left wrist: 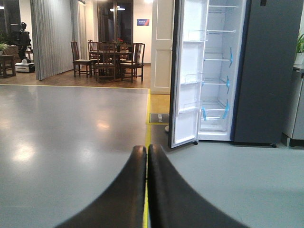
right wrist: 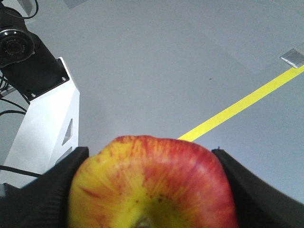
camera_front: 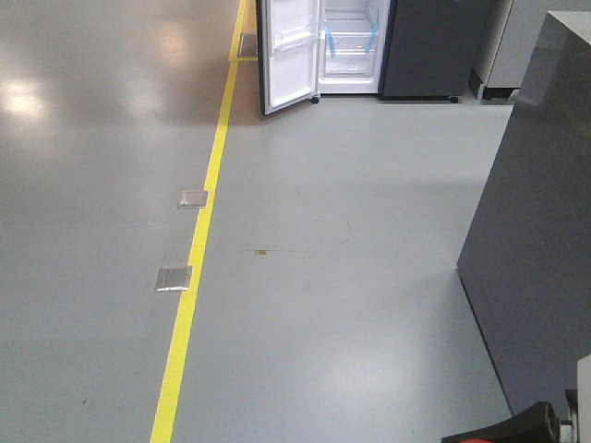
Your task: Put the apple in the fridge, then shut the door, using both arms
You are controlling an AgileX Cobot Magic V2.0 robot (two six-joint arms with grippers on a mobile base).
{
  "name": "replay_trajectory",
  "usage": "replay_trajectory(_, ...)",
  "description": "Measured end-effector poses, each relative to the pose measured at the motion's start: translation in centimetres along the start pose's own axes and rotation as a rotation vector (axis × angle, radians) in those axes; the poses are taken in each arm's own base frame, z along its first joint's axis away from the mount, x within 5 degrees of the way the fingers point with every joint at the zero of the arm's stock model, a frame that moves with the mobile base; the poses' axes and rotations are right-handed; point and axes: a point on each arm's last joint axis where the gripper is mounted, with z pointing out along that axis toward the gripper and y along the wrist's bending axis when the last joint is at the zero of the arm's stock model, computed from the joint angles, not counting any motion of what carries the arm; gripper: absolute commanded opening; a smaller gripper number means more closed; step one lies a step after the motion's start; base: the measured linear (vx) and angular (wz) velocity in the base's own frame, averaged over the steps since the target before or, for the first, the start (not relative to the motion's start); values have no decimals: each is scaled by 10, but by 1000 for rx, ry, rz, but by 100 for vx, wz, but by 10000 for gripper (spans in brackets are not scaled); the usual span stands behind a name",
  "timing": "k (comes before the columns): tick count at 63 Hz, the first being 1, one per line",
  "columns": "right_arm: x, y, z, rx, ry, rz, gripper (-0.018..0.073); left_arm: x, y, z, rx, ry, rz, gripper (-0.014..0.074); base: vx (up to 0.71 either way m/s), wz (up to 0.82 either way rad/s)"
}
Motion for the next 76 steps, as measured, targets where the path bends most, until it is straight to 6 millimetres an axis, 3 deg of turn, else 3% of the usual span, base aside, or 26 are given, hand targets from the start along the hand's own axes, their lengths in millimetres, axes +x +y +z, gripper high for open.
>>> replay_trajectory(76, 1, 0, 0, -5, 6, 0, 307, 0, 0, 0, 0, 0, 0, -6, 30, 1)
